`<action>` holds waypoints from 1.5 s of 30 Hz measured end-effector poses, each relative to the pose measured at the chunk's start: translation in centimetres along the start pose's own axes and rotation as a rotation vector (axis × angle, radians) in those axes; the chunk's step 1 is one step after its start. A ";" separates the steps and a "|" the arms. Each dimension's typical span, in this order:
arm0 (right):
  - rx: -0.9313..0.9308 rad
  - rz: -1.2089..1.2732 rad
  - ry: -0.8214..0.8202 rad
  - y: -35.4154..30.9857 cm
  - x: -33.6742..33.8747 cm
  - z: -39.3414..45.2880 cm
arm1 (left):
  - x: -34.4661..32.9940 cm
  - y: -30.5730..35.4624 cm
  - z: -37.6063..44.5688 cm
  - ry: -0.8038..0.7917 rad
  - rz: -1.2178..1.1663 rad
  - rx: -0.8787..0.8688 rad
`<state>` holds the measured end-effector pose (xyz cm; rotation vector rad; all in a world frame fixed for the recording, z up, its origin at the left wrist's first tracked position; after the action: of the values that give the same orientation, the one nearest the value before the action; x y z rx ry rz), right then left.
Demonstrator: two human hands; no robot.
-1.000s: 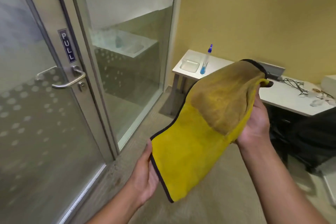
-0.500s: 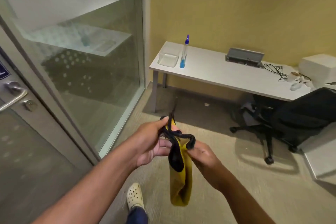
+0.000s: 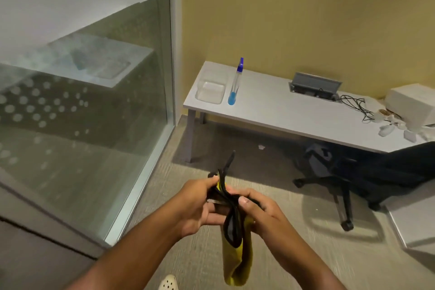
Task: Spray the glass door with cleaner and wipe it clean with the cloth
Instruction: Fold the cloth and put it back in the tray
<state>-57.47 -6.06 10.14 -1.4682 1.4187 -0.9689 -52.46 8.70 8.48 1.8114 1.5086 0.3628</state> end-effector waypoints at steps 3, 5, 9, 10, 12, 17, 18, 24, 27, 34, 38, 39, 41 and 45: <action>-0.024 0.102 -0.036 -1.3 0.4 2.8 | 1.5 3.0 2.5 0.012 -0.010 0.010; -0.017 0.123 -0.014 -2.1 1.1 4.8 | 2.2 4.7 4.1 0.010 -0.018 0.011; -0.009 0.106 0.024 -3.6 2.7 8.7 | 3.4 8.0 7.6 0.055 -0.035 0.014; -0.006 0.089 0.026 -4.0 3.1 9.7 | 3.4 8.7 8.6 0.070 -0.036 0.020; 0.003 0.026 0.024 -4.5 4.0 11.8 | 2.9 10.3 10.5 0.086 -0.024 0.023; 0.029 -0.082 -0.033 -6.4 6.8 17.6 | 0.4 14.6 15.5 0.149 -0.026 0.024; 0.029 -0.129 -0.057 -7.2 7.4 18.6 | -0.3 15.6 16.5 0.153 -0.016 0.027; 0.065 -0.222 -0.055 -10.4 13.9 25.7 | -2.5 21.9 22.7 0.061 0.086 0.000; 0.032 -0.041 -0.064 -12.1 17.4 29.1 | -0.8 24.1 26.2 0.182 0.215 -0.079; -0.210 0.369 -0.342 -16.3 21.8 36.5 | -1.4 22.8 32.9 0.034 -0.077 -0.164; -0.315 0.754 -0.235 -15.6 24.3 41.8 | -2.3 24.4 35.6 -0.189 -0.318 -0.211; -0.353 0.820 -0.171 -14.7 24.7 42.7 | -2.1 25.0 36.2 -0.220 -0.353 -0.210; -0.457 0.898 -0.064 -12.1 25.0 44.0 | -1.8 26.2 37.2 -0.195 -0.335 -0.181; -0.535 0.900 -0.077 -10.4 24.4 46.2 | -0.4 27.8 40.0 -0.088 -0.304 -0.056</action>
<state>-9.23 -27.69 3.75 -0.9781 2.0853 0.0359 -7.08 -6.89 0.22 1.5052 1.6626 0.1730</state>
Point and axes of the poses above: each hand's wrist, its own z-axis towards the middle knuckle, its own x-axis out of the back of the hand, y = z × x, the point moved 6 cm from there along z, towards the middle knuckle, and after that the axes turned 10 degrees about z, right-handed, at the moved point
